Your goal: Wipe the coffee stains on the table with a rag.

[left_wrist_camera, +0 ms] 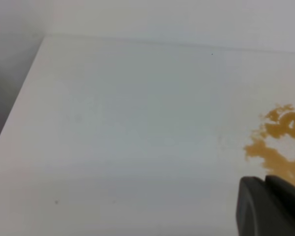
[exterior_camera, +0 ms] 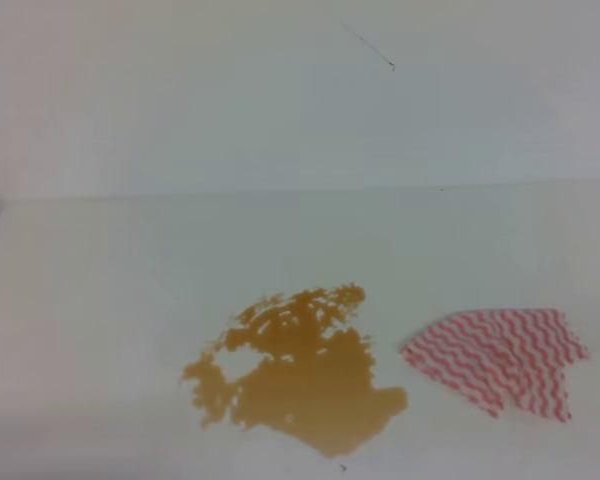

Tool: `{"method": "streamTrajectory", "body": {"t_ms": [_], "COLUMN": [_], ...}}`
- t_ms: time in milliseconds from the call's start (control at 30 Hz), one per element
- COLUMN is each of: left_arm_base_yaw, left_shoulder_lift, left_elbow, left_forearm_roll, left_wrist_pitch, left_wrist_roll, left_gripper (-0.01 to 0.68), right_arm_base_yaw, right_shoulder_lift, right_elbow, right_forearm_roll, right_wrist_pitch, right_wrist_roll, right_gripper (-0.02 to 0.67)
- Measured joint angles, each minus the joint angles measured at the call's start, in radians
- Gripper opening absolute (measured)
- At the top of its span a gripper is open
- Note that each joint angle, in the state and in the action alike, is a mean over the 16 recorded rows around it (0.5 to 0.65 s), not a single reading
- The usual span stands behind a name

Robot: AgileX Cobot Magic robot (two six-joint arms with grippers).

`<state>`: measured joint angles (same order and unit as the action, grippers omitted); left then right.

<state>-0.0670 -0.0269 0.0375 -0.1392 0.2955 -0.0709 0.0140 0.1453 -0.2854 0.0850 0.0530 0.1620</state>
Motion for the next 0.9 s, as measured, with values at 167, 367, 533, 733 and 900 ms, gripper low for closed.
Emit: {"method": "streamTrajectory", "body": {"t_ms": [167,367,533,733,900], "left_arm_base_yaw": [0.0,0.0,0.0,0.0,0.0], "left_shoulder_lift": [0.0,0.0,0.0,0.0,0.0], "left_elbow": [0.0,0.0,0.0,0.0,0.0], "left_forearm_roll": [0.0,0.0,0.0,0.0,0.0], "left_wrist_pitch": [0.0,0.0,0.0,0.0,0.0], "left_wrist_roll": [0.0,0.0,0.0,0.0,0.0], "left_gripper": [0.001,0.001,0.001,0.001,0.001], "right_arm_base_yaw": [0.0,0.0,0.0,0.0,0.0], "right_shoulder_lift": [0.183,0.425,0.582,0.732,0.863], "right_elbow": [-0.212,-0.421,-0.522,-0.563,-0.596], "right_forearm_roll": [-0.047,0.039,0.181,0.394,0.513], "right_wrist_pitch": [0.268,0.535,0.675,0.736,0.783], "right_wrist_roll": [-0.092,-0.246,-0.367,-0.528,-0.637], "right_gripper": [-0.003,-0.003,-0.003,-0.003,-0.002]}}
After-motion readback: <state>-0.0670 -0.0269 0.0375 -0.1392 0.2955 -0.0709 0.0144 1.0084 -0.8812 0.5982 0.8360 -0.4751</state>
